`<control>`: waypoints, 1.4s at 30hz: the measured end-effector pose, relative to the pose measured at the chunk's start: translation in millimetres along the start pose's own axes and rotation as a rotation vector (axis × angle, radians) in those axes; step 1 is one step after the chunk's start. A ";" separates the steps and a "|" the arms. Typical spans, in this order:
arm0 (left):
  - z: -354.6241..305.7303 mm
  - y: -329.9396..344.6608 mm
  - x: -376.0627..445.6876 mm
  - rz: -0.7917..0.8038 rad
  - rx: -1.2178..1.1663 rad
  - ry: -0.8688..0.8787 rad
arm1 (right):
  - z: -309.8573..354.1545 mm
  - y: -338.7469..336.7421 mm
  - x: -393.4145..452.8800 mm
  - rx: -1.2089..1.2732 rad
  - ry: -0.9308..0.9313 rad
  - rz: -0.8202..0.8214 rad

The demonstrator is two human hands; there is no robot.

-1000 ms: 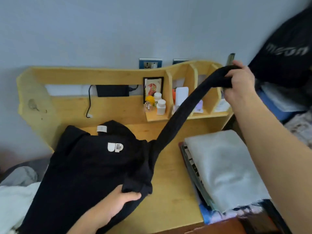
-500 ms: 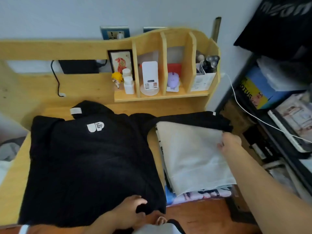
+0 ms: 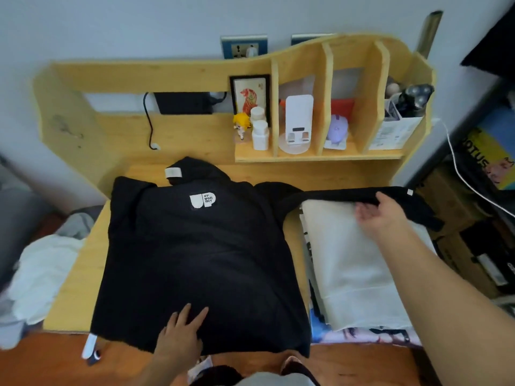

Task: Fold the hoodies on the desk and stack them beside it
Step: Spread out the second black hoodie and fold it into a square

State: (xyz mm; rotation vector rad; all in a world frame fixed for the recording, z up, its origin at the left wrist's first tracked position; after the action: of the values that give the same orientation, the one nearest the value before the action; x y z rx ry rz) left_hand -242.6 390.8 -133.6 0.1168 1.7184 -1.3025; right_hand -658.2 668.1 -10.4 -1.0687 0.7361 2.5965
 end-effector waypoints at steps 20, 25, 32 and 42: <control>262.5 -109.5 117.9 -0.468 -0.598 -0.254 | -316.7 -28.7 -81.8 -2.073 -0.048 0.051; 287.5 -121.8 133.9 -0.248 -0.295 -0.233 | -309.0 14.7 -85.2 -2.022 0.148 -0.219; 231.0 -246.7 189.0 -0.840 -0.188 -0.025 | -346.4 168.6 -80.5 -2.098 -0.783 0.450; 270.7 -364.7 172.0 -1.000 -0.752 -0.230 | -318.8 110.7 -14.3 -2.206 0.028 0.096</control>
State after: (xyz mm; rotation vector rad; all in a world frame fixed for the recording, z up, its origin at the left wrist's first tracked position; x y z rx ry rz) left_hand -379.2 -54.8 2.6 -1.4140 1.9959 -1.1227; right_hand -504.0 403.8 -153.6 -1.0750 -2.6318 2.4783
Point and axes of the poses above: each hand's wrist, its own x-axis towards the middle knuckle, its own y-axis out of the palm, z = x × y, the point moved 3 cm from there along x, towards the middle knuckle, and after that the axes turned 5 degrees about x, right-handed, at the moved point
